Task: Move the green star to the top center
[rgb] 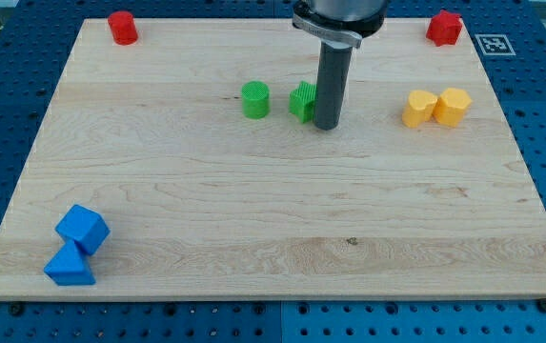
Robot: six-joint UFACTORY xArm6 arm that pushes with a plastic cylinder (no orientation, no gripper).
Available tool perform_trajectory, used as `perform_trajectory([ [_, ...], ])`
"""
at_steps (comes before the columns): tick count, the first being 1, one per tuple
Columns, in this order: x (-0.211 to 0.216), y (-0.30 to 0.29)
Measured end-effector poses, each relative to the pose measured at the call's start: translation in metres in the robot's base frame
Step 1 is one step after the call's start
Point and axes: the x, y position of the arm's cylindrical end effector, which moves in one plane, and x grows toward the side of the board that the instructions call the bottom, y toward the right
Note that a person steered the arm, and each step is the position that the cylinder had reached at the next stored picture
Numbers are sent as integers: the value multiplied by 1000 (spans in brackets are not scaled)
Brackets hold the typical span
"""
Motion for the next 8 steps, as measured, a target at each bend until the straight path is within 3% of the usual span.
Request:
perform_trajectory([
  [5,-20,-34],
  [7,-32,-73],
  [8,-40,-56],
])
